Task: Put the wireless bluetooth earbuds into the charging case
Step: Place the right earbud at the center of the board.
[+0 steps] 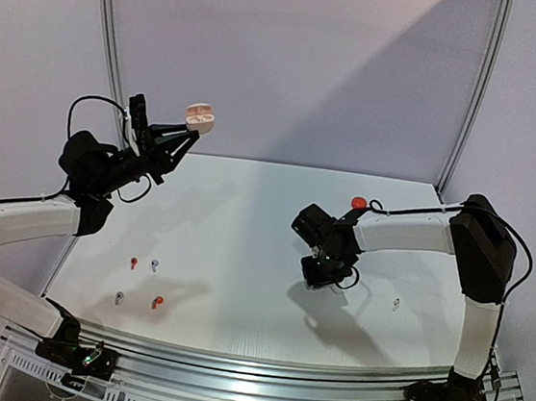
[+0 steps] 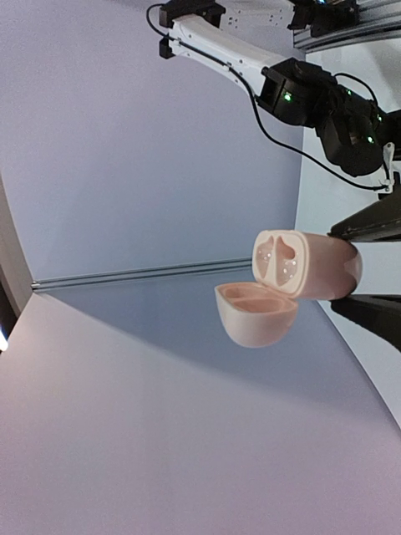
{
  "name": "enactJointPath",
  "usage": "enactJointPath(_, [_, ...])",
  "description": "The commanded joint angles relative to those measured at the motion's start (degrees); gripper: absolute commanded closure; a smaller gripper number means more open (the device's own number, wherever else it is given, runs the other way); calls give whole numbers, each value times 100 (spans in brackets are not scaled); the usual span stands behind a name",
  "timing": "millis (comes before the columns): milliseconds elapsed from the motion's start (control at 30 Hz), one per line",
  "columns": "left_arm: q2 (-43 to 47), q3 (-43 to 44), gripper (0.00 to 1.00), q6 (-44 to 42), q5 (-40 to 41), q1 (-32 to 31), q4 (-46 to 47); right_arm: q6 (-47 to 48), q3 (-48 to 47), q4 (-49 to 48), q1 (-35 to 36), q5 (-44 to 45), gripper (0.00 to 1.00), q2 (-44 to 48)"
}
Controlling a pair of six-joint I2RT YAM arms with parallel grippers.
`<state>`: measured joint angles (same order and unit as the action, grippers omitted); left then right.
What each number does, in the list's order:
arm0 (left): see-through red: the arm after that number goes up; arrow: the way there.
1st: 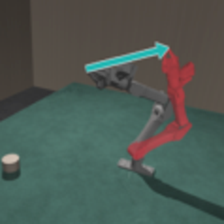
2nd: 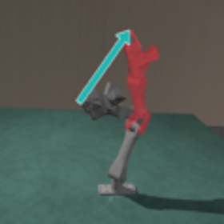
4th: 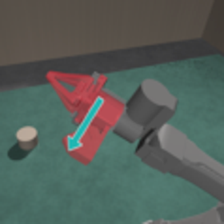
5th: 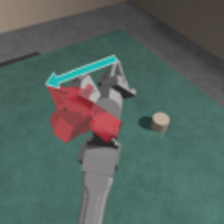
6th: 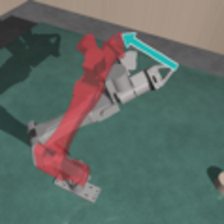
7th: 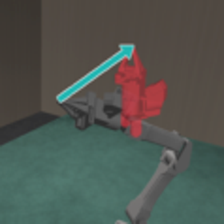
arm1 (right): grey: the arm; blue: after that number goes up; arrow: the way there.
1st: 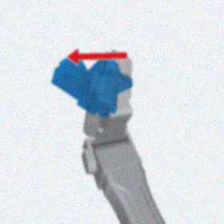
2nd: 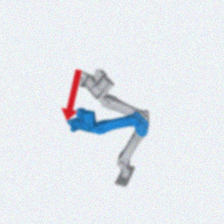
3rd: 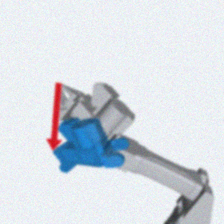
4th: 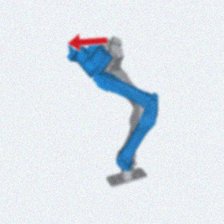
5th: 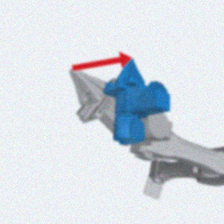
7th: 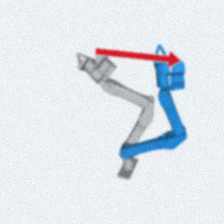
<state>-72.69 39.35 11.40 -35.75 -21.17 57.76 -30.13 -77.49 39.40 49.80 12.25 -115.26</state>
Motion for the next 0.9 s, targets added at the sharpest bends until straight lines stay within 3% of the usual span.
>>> enactJointPath(0, [30,-68,100,-110,-49,61,-77,77,-9,86,7,-383,74,-269])
enactJointPath(167, [19,-55,100,-127,-64,58,-113,142,-144,144,9,-445,71,-244])
enactJointPath(400, [-9,-18,100,-120,-116,60,-141,337,-371,330,-197,-473,56,-39])
enactJointPath(733, [-22,28,100,-163,-152,55,-208,1009,-621,380,-608,-1582,62,93])
enactJointPath(867, [-9,37,100,-193,-161,59,-224,1267,-620,352,-776,-2240,59,-15])
